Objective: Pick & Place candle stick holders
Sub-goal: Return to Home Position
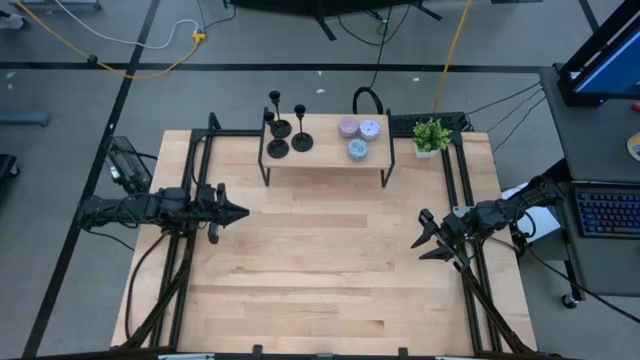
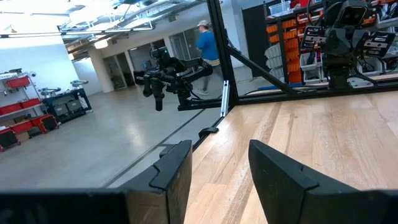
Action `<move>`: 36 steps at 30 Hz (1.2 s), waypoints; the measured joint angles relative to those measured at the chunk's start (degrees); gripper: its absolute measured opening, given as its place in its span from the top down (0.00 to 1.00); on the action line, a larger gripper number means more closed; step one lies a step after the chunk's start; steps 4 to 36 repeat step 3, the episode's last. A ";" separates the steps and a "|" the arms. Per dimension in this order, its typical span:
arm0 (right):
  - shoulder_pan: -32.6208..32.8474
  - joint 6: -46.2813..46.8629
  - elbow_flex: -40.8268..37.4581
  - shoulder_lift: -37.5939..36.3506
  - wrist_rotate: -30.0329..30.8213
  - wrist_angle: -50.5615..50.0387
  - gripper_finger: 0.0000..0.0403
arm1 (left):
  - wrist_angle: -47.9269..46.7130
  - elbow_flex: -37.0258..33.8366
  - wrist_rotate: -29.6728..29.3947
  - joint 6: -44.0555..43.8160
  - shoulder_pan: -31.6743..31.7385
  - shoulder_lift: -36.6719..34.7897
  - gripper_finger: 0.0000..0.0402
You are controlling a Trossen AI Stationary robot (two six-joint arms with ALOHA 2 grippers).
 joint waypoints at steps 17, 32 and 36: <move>0.00 0.00 0.01 0.00 0.01 0.00 0.63 | 0.00 0.00 0.00 0.00 0.00 0.00 0.92; 0.00 0.00 0.01 0.00 0.01 0.00 0.63 | 0.00 0.00 0.00 0.00 0.00 0.00 0.92; 0.00 0.00 0.01 0.00 0.01 0.00 0.63 | 0.00 0.00 0.00 0.00 0.00 0.00 0.92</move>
